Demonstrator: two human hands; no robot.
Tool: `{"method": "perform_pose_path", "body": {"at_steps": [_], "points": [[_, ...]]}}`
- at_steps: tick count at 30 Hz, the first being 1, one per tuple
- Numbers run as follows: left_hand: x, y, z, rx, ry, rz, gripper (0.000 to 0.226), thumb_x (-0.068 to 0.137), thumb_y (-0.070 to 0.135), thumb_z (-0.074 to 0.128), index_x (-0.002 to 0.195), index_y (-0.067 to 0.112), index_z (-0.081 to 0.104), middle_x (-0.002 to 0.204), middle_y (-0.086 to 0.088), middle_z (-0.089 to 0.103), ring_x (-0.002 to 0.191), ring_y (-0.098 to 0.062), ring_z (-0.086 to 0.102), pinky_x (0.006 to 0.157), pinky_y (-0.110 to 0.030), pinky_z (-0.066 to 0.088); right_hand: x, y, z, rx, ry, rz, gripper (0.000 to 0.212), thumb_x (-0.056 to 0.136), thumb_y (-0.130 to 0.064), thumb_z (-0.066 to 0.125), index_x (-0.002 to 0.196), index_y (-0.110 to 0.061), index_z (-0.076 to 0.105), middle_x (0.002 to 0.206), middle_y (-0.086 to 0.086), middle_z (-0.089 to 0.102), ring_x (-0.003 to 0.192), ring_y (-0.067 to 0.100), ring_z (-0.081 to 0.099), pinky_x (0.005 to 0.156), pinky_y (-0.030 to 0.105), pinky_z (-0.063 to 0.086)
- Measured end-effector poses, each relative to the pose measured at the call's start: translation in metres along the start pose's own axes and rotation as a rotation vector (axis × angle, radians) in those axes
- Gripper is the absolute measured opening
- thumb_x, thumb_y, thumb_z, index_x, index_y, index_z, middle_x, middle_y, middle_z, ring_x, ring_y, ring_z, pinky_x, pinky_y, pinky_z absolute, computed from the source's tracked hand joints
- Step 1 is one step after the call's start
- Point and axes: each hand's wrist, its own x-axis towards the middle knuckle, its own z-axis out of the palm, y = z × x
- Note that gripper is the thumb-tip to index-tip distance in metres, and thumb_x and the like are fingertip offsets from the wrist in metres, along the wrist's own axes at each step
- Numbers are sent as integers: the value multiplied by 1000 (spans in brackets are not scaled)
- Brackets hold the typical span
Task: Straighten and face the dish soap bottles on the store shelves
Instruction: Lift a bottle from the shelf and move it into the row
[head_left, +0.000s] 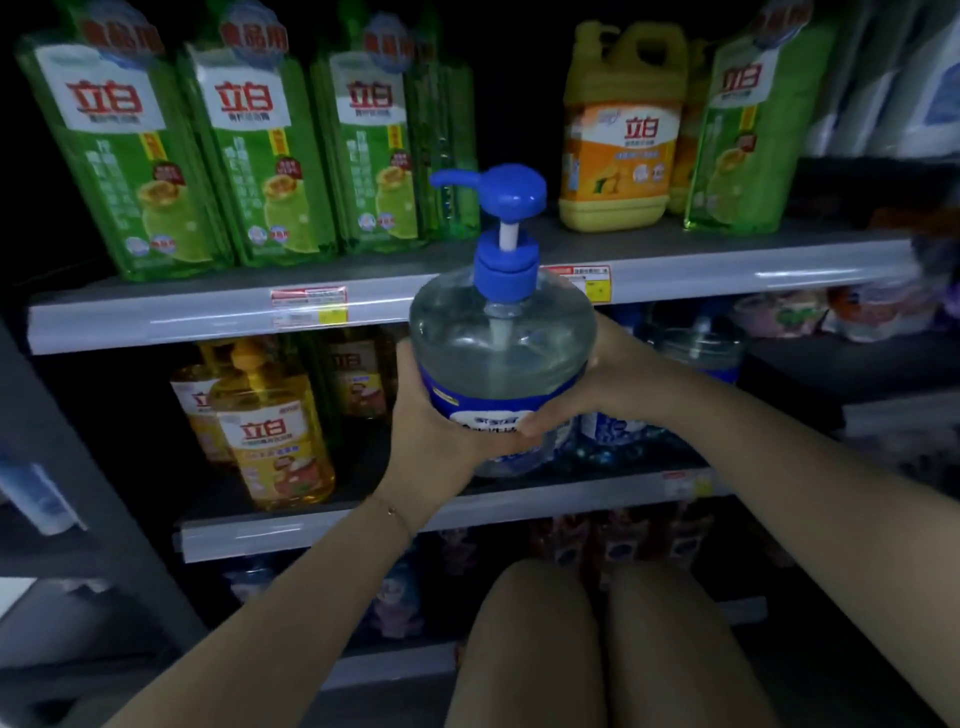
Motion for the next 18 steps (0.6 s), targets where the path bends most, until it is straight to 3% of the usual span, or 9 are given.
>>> {"method": "perform_pose_path", "body": {"at_steps": [2, 5, 8, 12, 15, 18], "points": [[-3, -10, 21, -49, -28, -30, 98, 53, -16, 86, 132, 15, 38, 127, -3, 58, 113, -9, 61, 87, -27, 56, -8, 15, -12, -23, 4, 65, 106, 51, -1, 90, 136, -38, 39, 125, -22, 57, 113, -6, 55, 94, 23, 50], [-10, -29, 55, -123, -91, -83, 94, 59, -21, 80, 130, 23, 37, 127, 5, 56, 111, -1, 61, 81, -18, 55, -23, 42, -31, -31, 30, 170, 108, 52, 1, 90, 141, -31, 38, 125, -20, 59, 113, -2, 56, 97, 31, 50], [-17, -57, 88, -139, -172, -140, 94, 63, -10, 82, 131, 31, 33, 125, 22, 57, 116, 1, 57, 87, -16, 51, -38, 69, -52, -52, 41, 227, 105, 55, 3, 88, 139, -34, 36, 124, -24, 55, 113, -5, 54, 93, 25, 51], [-18, -87, 133, -123, -265, -201, 92, 72, 4, 83, 138, 31, 26, 136, 16, 45, 124, 3, 48, 93, -17, 48, -60, 101, -83, -67, 98, 274, 96, 54, 3, 88, 125, -41, 43, 111, -33, 60, 102, -13, 56, 78, 12, 51], [-11, -105, 170, -58, -264, -207, 98, 63, 45, 87, 140, 32, 28, 141, 4, 40, 133, -15, 41, 105, -41, 44, -72, 126, -107, -91, 196, 281, 96, 46, -1, 90, 125, -33, 46, 107, -32, 63, 102, -10, 59, 80, 14, 49], [-2, -119, 204, -86, -273, -231, 104, 56, 56, 87, 140, 33, 30, 141, 0, 42, 132, -20, 44, 103, -48, 45, -80, 143, -131, -86, 279, 297, 97, 46, 4, 90, 123, -37, 46, 116, -22, 61, 105, -7, 58, 85, 18, 50]]}}
